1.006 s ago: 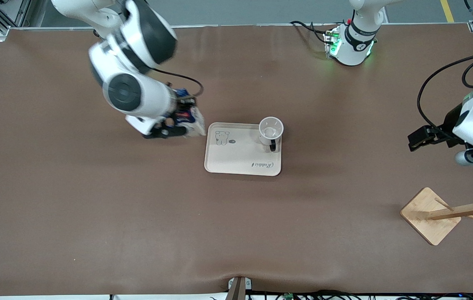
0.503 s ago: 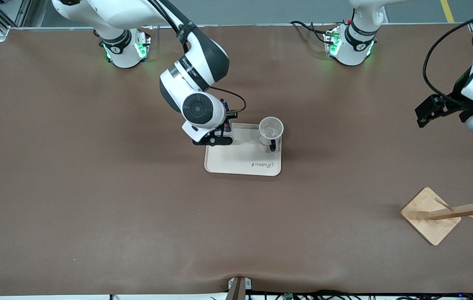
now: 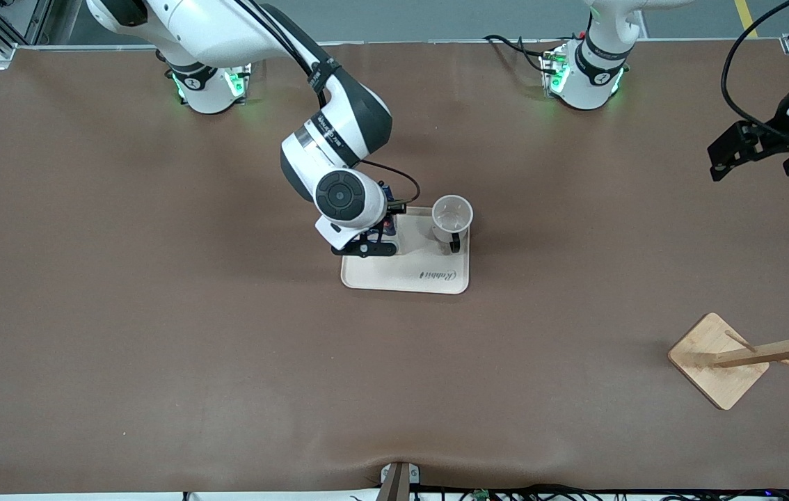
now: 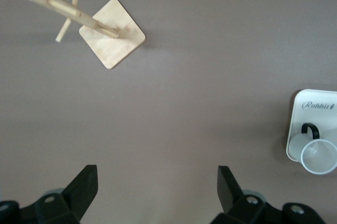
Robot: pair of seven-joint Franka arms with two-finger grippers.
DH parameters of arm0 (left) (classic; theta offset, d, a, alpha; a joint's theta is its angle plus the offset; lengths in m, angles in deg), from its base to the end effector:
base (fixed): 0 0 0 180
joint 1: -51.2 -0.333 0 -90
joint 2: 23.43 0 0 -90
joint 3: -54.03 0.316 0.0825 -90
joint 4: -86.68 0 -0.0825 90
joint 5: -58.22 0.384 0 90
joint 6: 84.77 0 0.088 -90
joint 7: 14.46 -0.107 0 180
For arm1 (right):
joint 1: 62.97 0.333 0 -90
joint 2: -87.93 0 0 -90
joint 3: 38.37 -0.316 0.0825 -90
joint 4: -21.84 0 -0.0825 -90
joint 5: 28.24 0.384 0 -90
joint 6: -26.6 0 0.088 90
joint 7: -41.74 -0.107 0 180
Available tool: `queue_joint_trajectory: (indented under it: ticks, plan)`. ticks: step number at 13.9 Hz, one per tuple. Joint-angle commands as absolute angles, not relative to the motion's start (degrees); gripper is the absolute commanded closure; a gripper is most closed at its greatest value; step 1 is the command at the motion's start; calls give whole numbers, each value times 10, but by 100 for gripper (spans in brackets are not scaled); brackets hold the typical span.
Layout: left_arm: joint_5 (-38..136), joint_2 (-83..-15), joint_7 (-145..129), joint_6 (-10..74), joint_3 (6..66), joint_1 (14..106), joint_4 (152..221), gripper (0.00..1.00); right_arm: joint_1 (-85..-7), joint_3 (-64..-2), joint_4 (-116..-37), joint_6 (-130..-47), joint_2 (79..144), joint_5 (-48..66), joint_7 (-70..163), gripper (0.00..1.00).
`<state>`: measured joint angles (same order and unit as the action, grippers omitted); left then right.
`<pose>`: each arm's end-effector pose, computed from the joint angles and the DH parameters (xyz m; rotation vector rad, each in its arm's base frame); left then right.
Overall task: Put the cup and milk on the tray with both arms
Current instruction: 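Lower the milk carton onto the tray beside the mug with the right gripper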
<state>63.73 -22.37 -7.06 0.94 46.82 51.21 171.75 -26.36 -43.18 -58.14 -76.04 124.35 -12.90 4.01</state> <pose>0.5380 -0.0580 0.6687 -3.0473 -0.0179 -0.0637 0.5144 0.4695 0.3216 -3.0038 0.0550 0.5728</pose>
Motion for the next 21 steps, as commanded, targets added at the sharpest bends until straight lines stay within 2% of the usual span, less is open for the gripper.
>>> queue_joint_trajectory:
  ticks: [1,4,10,14,18,21]
  plan:
    - [627,-176,-80,13,482,530,1769,0,-259,-426,-563,-755,1249,-137,42,0]
    - [627,-162,-73,14,481,541,1791,0,-271,-426,-551,-738,1238,-133,41,0]
    - [602,-163,-73,14,477,520,1793,0,-273,-427,-493,-699,1237,-132,40,0]
    - [593,-162,-67,14,475,512,1793,0,-273,-412,-436,-640,1234,-158,44,0]
    - [592,-168,-67,14,475,509,1790,0,-304,-400,-432,-542,1175,-214,45,0]
    - [594,-174,-66,14,477,508,1787,0,-360,-400,-442,-510,1115,-220,42,0]
